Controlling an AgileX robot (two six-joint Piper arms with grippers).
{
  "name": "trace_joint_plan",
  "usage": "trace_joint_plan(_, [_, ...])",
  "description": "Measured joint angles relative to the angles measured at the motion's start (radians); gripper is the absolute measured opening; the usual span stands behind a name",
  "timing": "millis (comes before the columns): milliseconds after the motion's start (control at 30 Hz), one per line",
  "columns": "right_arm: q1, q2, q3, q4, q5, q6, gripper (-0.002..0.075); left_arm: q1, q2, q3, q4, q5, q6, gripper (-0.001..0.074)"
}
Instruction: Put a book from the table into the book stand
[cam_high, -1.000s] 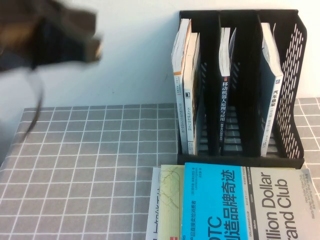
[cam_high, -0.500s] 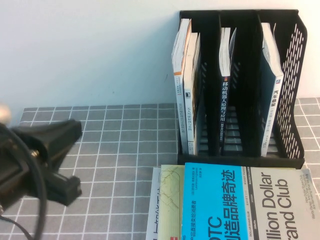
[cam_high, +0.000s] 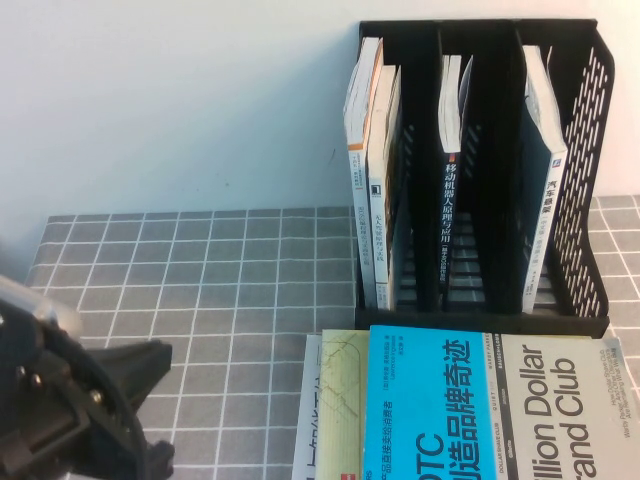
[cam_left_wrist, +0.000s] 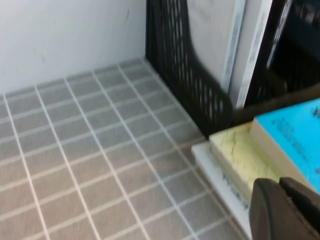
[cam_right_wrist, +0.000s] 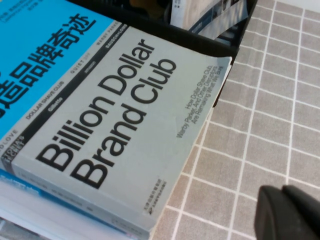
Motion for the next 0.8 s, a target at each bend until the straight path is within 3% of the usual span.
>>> trace_joint_plan(200, [0.000, 0.000, 0.004, 0.004, 0.000, 0.000, -0.0003, 0.049, -0.172, 0.121, -0.002, -0.011, -0.014, -0.0001])
trace_joint_plan(533, [0.000, 0.000, 0.004, 0.004, 0.000, 0.000, -0.0003, 0.373, -0.707, 0.463, -0.016, -0.023, -0.064, -0.0001])
trace_joint_plan(633, [0.000, 0.000, 0.004, 0.004, 0.000, 0.000, -0.0003, 0.442, -0.764, 0.534, -0.043, -0.017, -0.066, -0.0002])
trace_joint_plan(800, [0.000, 0.000, 0.004, 0.004, 0.000, 0.000, -0.0003, 0.471, -0.771, 0.543, -0.065, 0.115, -0.064, -0.0002])
